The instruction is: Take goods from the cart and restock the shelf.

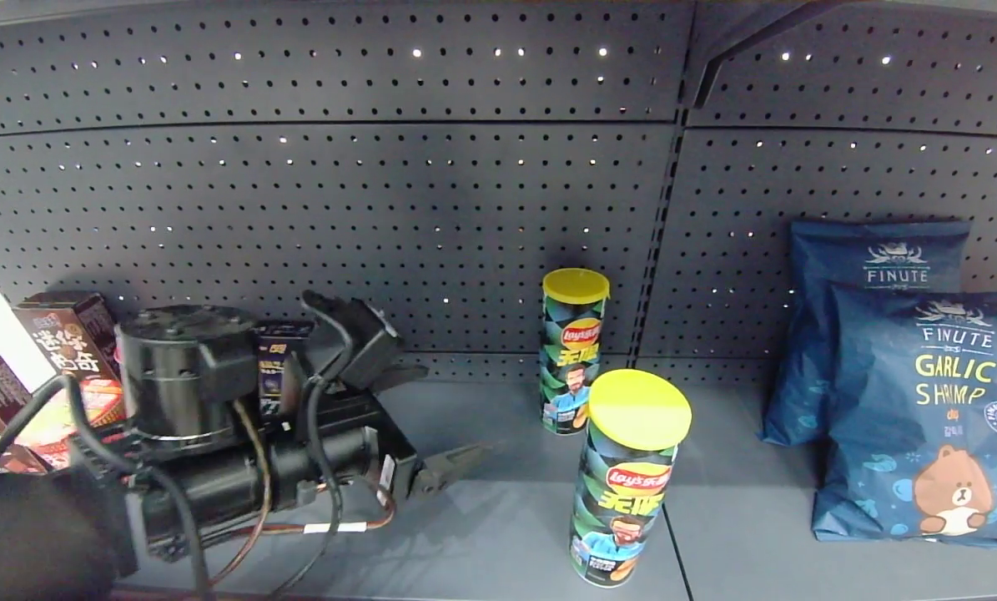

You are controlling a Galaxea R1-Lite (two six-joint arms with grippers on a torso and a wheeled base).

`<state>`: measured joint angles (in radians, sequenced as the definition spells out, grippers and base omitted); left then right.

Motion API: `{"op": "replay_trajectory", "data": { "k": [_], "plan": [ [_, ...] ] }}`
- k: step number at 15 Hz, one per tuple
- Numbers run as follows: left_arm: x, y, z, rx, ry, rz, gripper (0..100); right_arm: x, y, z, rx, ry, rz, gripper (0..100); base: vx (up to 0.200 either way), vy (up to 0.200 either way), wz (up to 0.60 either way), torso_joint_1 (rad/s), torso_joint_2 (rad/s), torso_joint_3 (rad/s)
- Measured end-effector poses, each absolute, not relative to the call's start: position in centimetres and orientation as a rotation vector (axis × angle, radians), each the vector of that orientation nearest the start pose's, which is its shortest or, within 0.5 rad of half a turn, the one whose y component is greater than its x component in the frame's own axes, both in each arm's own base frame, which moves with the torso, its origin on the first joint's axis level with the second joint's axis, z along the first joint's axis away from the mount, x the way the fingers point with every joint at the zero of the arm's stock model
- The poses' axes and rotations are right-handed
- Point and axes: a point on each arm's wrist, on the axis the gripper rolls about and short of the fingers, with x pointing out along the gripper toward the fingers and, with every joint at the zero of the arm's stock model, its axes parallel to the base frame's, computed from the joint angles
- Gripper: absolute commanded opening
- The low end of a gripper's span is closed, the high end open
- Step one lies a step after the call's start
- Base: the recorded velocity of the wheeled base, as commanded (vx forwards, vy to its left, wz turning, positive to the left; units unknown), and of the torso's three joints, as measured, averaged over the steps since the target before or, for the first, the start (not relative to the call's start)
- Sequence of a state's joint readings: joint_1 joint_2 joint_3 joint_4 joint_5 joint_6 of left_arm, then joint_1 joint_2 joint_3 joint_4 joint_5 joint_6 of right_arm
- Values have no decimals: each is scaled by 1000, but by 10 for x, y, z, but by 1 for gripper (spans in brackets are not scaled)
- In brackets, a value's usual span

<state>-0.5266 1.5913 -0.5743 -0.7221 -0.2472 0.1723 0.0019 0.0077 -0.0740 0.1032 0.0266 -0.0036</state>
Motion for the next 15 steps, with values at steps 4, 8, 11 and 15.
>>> {"op": "replay_trajectory", "data": {
  "k": [4,8,11,15],
  "plan": [
    [165,-111,171,183,258,-666,100,-28,2,114,-54,23,106,100,0,0,0,0,0,0],
    [134,-93,169,191,275,-647,100,-3,5,182,-89,78,255,100,0,0,0,0,0,0],
    [132,-90,170,188,266,-621,100,30,8,195,-114,209,330,100,0,0,0,0,0,0],
    [140,-94,173,194,266,-593,100,64,29,188,-152,374,408,100,0,0,0,0,0,0]
  ]
}}
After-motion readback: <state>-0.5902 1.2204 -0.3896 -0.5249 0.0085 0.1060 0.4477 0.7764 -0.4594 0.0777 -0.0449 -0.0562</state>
